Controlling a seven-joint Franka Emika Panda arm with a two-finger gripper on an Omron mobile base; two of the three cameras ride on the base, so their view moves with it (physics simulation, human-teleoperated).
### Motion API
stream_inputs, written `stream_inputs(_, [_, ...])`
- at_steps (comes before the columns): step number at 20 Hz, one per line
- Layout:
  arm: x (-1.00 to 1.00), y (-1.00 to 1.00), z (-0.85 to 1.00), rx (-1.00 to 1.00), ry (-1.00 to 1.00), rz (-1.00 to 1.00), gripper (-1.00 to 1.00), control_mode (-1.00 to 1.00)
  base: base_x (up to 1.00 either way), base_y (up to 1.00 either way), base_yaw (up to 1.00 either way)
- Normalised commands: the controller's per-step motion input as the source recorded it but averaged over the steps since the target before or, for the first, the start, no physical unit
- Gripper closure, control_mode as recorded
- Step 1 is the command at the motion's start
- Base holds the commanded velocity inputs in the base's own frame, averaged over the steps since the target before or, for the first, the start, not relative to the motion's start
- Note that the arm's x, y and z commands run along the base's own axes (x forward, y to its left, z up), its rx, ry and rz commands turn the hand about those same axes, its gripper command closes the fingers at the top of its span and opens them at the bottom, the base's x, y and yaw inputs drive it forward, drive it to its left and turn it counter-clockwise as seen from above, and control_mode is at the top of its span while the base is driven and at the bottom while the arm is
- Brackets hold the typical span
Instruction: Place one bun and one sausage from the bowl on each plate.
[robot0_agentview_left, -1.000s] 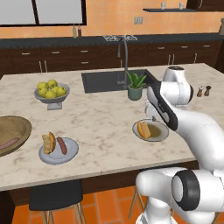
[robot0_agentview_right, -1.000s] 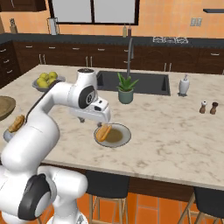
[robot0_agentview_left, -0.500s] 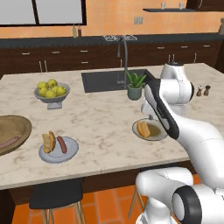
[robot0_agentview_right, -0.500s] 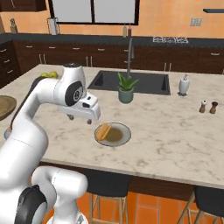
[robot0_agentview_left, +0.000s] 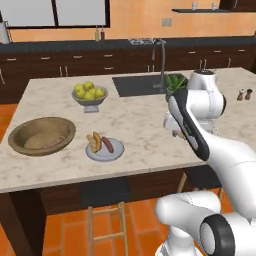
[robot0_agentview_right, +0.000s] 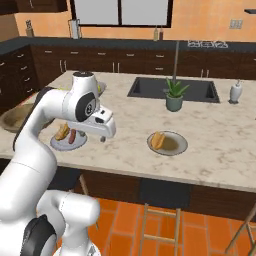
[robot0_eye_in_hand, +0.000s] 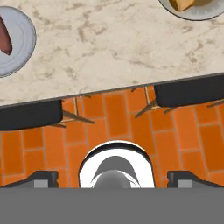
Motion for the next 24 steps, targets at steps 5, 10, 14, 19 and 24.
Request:
stream_inputs(5, [0.00,0.00,0.00,0.00,0.00,0.00,-1.00,1.00,0.07,1.00,0.00])
stream_inputs(10, [0.00,0.00,0.00,0.00,0.00,0.00,-1.00,1.00,0.22,1.00,0.00])
stream_inputs(14, [0.00,0.00,0.00,0.00,0.00,0.00,-1.00,1.00,0.38,0.94,0.00])
stream_inputs(19, [0.00,0.00,0.00,0.00,0.00,0.00,-1.00,1.00,0.44,0.52,-0.01])
stream_inputs(24, [0.00,0.00,0.00,0.00,0.00,0.00,-1.00,1.00,0.41,0.04,0.00])
